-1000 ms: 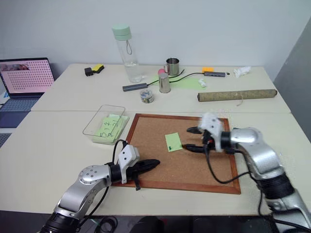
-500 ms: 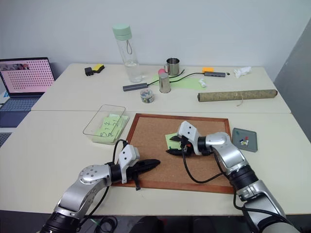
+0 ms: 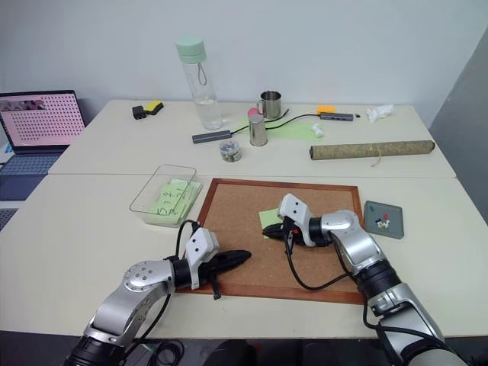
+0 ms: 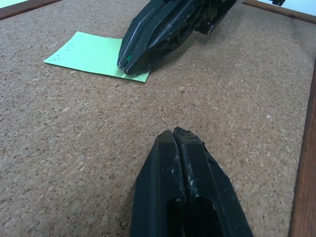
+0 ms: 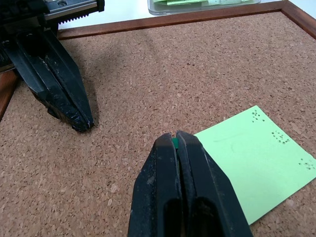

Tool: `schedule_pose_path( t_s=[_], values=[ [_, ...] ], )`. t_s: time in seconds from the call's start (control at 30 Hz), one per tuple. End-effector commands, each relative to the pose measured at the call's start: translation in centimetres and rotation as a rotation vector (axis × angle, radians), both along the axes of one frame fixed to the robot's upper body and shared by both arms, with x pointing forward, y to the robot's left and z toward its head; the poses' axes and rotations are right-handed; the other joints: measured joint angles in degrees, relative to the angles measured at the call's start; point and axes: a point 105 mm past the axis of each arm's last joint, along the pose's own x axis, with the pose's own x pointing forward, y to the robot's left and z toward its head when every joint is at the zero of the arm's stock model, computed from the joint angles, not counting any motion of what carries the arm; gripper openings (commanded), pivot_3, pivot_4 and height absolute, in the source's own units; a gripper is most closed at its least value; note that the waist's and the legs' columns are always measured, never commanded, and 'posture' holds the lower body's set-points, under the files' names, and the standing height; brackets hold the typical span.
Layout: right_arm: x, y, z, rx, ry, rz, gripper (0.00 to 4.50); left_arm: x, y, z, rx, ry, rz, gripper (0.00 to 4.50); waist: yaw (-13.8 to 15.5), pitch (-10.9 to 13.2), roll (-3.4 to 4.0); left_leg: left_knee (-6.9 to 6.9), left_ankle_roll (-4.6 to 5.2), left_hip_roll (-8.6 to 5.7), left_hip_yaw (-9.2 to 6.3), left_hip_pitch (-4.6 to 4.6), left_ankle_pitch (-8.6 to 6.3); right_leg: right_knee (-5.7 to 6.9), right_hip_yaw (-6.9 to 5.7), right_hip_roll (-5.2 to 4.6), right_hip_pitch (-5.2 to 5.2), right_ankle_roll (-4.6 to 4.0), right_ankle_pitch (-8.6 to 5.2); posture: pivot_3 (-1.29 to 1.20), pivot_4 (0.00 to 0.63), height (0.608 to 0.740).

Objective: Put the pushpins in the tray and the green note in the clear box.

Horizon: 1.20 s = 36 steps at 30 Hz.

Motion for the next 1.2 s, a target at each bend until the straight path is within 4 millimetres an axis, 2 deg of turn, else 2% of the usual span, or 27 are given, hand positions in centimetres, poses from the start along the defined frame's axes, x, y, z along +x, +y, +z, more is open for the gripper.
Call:
schedule_pose_path(
  t_s=[0.03,0.27,0.43,0.5,0.57,0.77,1.0,1.2],
  values=[
    [0.0,0.6,3.2,0.088,-0.067,0.022,0.00,-1.3,0.3,-3.1,0.049,0.129,0.015,0.00,0.0,0.0,0.00,0.00,0.00,0.00,0.00,0.00,0.00,0.00,0.00,0.00,0.00,0.00,0.00,0.00,0.150,0.740],
    [-1.0,0.1,5.8,0.094,-0.151,0.054,0.00,-0.4,0.3,-2.6,-0.005,0.140,0.084,0.00,0.2,0.0,0.00,0.00,0.00,-0.01,-0.01,-0.01,0.00,-0.02,-0.01,-0.01,0.02,0.00,0.00,0.00,0.150,0.740],
    [-1.8,-0.8,6.1,0.022,-0.246,0.088,0.00,0.9,0.9,1.2,-0.172,0.141,0.170,0.00,0.2,0.0,-0.03,0.01,0.00,-0.02,-0.03,-0.04,0.00,-0.02,-0.02,-0.02,0.02,0.01,0.00,0.00,0.150,0.740],
    [-2.0,-1.2,6.2,-0.006,-0.293,0.098,0.00,1.1,1.2,2.9,-0.261,0.165,0.184,0.37,0.0,0.1,-0.10,0.02,0.00,-0.01,-0.05,-0.08,0.00,-0.01,-0.05,-0.02,-0.02,0.01,0.00,0.00,0.150,0.740],
    [-2.1,-1.5,6.3,-0.042,-0.352,0.111,0.00,1.1,1.4,4.5,-0.352,0.201,0.180,0.56,-0.1,0.1,-0.13,0.02,0.00,-0.01,-0.06,-0.10,0.00,0.02,-0.06,-0.01,-0.06,0.01,0.00,0.00,0.150,0.740],
    [-2.3,-1.9,6.8,-0.083,-0.496,0.142,0.00,1.8,1.3,7.1,-0.535,0.285,0.178,1.68,-0.1,0.3,-0.37,0.05,-0.03,0.01,-0.10,-0.20,0.01,0.00,-0.12,0.01,-0.12,0.01,0.00,0.00,0.150,0.740],
    [-2.7,-1.6,7.2,-0.136,-0.659,0.224,0.00,1.8,-1.5,7.9,-0.639,0.376,0.111,2.97,0.0,0.4,-0.41,0.08,-0.14,-0.01,-0.11,-0.21,0.08,-0.03,-0.11,0.00,-0.10,0.01,0.00,0.00,0.150,0.740],
    [-3.1,-1.5,7.4,-0.198,-0.766,0.305,0.00,3.0,-3.0,8.2,-0.683,0.396,0.111,4.06,0.1,0.4,-0.45,0.09,-0.30,-0.03,-0.10,-0.20,0.17,-0.02,-0.10,0.00,-0.09,0.01,0.00,0.00,0.150,0.740]
  ],
)
